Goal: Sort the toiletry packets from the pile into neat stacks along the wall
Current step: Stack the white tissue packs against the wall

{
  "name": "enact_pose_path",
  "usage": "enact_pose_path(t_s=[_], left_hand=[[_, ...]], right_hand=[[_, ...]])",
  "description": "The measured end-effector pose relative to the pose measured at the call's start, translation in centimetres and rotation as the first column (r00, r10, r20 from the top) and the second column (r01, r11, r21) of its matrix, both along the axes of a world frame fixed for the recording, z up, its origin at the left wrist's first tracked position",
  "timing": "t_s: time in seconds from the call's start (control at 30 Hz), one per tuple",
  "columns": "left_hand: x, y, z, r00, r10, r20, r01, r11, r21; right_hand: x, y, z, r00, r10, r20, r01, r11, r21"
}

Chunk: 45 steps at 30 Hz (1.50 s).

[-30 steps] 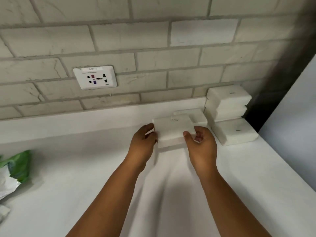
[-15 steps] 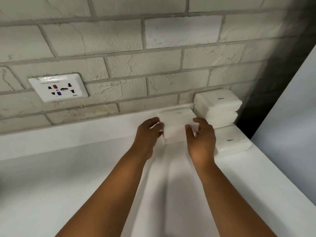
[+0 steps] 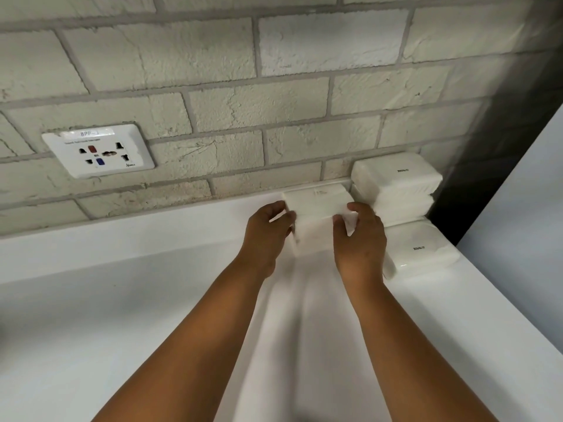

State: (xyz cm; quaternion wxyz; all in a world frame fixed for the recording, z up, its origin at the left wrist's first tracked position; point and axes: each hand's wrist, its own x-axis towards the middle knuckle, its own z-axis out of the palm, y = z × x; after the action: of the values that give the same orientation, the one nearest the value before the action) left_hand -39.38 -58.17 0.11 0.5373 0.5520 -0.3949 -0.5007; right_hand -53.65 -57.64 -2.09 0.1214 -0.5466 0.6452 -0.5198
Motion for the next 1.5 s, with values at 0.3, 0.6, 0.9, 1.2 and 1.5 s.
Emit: enact_pose_path(t_s=[0.3, 0.6, 0.9, 1.2, 1.5], left_hand=[[0.4, 1.6, 1.3, 0.986, 0.025, 0.163, -0.032, 0.999, 0.039], [4.7, 8.0, 4.2, 0.946, 0.14, 0.293, -0.137, 0.99, -0.029], [14.1, 15.5, 6.5, 0.909, 0.316, 0.272, -0.302, 0.949, -0.094], [28.8, 24.7, 6.0, 0.844, 0.467, 0.265, -0.458, 0.883, -0.1], [45.3, 31.3, 6.2, 0.778, 0.56, 0.286, -0.556, 0.825, -0.101]], right_hand=[[0.8, 2.9, 1.2, 0.994, -0.021, -0.105, 0.011, 0.996, -0.092], [6.0, 7.9, 4.2, 0.973, 0.218, -0.076, -0.218, 0.976, 0.013], [15.7, 13.5, 6.6, 0.875, 0.483, -0.029, -0.477, 0.871, 0.115], [29.1, 19.4, 6.6, 0.723, 0.689, 0.059, -0.68, 0.693, 0.24], [44.2, 24.6, 6.5, 0.645, 0.75, 0.148, -0.754, 0.592, 0.285]])
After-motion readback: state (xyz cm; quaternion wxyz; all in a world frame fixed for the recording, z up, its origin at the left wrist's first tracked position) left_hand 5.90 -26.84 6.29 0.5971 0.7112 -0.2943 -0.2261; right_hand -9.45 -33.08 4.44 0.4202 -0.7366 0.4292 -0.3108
